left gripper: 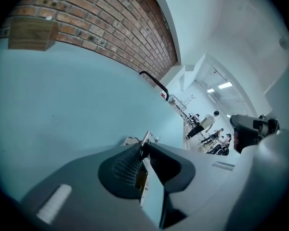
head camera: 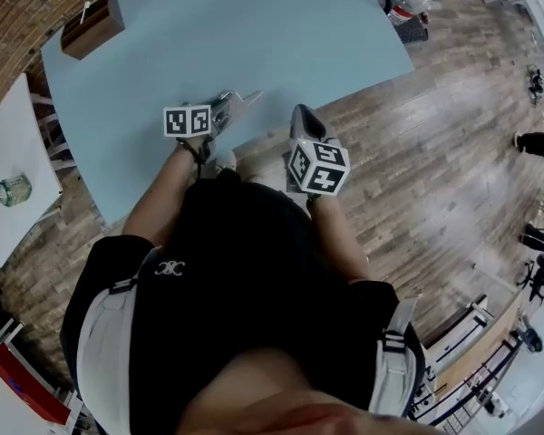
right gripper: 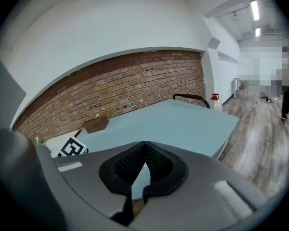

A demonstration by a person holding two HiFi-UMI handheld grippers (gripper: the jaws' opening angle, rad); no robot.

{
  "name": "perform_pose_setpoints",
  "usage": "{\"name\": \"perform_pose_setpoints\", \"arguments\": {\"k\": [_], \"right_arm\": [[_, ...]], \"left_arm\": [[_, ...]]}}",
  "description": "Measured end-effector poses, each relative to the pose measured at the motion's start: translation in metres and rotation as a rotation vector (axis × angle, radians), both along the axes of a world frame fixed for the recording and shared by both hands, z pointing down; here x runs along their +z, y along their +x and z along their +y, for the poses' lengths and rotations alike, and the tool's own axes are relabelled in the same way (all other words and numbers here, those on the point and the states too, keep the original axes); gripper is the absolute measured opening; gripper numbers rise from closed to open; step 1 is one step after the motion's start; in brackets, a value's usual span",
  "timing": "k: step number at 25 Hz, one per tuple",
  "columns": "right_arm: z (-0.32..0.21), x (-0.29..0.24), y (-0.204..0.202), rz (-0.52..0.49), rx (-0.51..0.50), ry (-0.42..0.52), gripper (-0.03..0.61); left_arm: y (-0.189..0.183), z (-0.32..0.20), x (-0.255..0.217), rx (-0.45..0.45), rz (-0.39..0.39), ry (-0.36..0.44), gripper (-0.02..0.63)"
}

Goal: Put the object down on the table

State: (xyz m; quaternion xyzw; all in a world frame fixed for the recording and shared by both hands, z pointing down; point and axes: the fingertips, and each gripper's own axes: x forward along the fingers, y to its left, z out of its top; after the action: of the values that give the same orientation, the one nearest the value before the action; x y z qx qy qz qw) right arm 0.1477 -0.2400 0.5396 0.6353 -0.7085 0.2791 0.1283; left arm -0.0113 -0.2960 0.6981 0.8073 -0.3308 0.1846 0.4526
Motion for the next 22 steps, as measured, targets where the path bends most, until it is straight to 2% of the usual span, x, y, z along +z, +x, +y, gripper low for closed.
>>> {"name": "perform_pose_setpoints", "arguments": {"k": [10, 13, 15, 18, 19, 20, 21, 22], "right_arm": [[0.005, 0.004, -0.001, 0.003, -0.018, -0.015, 0.014], [0.005, 0.004, -0.002, 0.002, -0.024, -0.014, 0.015], [0.004, 0.004, -0.001, 0.001, -0.026, -0.012, 0.015], [0.004, 0.005, -0.002, -0.004, -0.029, -0.010, 0.015], [0.004, 0.004, -0.003, -0.006, -0.031, -0.008, 0.014], [0.004, 0.004, -0.004, -0.008, -0.035, -0.006, 0.015], [0.003, 0.003, -0.005, -0.009, -0.039, -0.003, 0.015], [0.003, 0.002, -0.005, -0.011, -0.041, 0.000, 0.015]], "left_arm": [[-0.001, -0.007, 0.002, 0.017, -0.067, 0.068, 0.092], [-0.007, -0.014, -0.012, 0.003, -0.095, 0.176, 0.128], [-0.008, -0.018, -0.024, -0.009, -0.093, 0.241, 0.175], [-0.014, -0.027, -0.046, -0.053, -0.123, 0.362, 0.179], [-0.019, -0.031, -0.058, -0.084, -0.147, 0.423, 0.174], [-0.024, -0.034, -0.071, -0.114, -0.170, 0.484, 0.134], [-0.027, -0.036, -0.084, -0.134, -0.186, 0.536, 0.050], [-0.027, -0.037, -0.096, -0.139, -0.193, 0.575, 0.003]]}}
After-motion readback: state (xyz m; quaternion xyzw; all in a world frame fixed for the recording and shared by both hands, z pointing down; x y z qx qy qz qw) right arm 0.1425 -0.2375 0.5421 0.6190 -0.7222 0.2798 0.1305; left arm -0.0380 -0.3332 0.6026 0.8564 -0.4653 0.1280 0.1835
